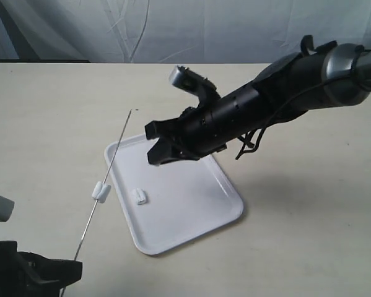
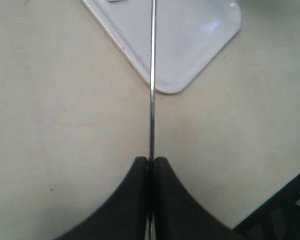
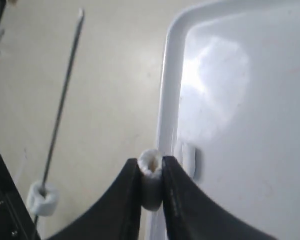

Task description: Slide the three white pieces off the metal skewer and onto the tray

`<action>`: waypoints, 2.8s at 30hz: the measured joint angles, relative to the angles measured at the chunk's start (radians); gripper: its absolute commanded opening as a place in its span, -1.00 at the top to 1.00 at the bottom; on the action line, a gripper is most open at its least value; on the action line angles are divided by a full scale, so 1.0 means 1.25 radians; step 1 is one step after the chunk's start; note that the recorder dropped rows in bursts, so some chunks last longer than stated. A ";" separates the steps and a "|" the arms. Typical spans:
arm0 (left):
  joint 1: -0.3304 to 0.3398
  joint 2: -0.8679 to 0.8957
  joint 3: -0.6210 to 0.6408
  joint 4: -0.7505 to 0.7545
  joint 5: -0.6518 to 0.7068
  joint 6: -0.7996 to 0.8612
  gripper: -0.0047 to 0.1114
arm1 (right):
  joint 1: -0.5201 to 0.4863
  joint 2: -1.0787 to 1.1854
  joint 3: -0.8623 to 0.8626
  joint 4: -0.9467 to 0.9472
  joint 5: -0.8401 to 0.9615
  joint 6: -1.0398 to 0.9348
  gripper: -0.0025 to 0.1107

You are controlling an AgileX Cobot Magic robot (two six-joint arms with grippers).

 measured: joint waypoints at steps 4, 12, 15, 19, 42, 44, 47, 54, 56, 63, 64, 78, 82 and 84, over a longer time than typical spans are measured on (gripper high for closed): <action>0.000 0.006 -0.009 -0.002 0.030 0.000 0.92 | 0.034 0.018 0.000 -0.015 -0.002 0.009 0.27; 0.000 0.080 -0.048 -0.005 0.057 0.000 0.92 | 0.043 0.022 0.000 0.039 0.028 -0.019 0.16; 0.000 0.114 -0.077 -0.005 0.051 0.001 0.92 | 0.043 0.022 0.000 0.080 0.063 -0.057 0.16; 0.000 0.144 -0.113 -0.005 0.037 0.001 0.92 | 0.043 0.022 0.000 0.118 0.089 -0.080 0.16; 0.000 0.160 -0.149 -0.036 -0.005 0.022 0.92 | 0.044 0.022 0.000 0.235 0.103 -0.136 0.49; 0.000 0.160 -0.149 -0.043 -0.006 0.029 0.92 | 0.044 0.022 0.000 0.235 0.100 -0.136 0.49; 0.000 0.160 -0.149 -0.061 -0.013 0.042 0.92 | 0.044 0.022 0.000 0.236 0.098 -0.136 0.49; 0.000 0.160 -0.149 -0.102 -0.030 0.069 0.92 | 0.044 0.022 0.000 0.242 0.098 -0.136 0.51; 0.000 0.162 -0.149 -0.107 -0.031 0.072 0.92 | 0.044 0.022 0.000 0.242 0.094 -0.136 0.51; 0.000 0.164 -0.149 -0.112 -0.048 0.074 0.92 | 0.044 0.022 0.000 0.243 0.089 -0.136 0.58; 0.000 0.164 -0.149 -0.112 -0.048 0.074 0.92 | 0.044 0.022 0.000 0.243 0.088 -0.136 0.58; 0.000 0.164 -0.149 -0.088 -0.050 0.074 0.92 | 0.047 0.022 0.000 0.252 0.086 -0.137 0.72; 0.000 0.164 -0.149 -0.082 -0.050 0.074 0.92 | 0.047 0.022 0.000 0.259 0.085 -0.137 0.72; 0.000 0.164 -0.149 -0.070 -0.048 0.072 0.92 | 0.047 0.022 0.000 0.264 0.085 -0.139 0.72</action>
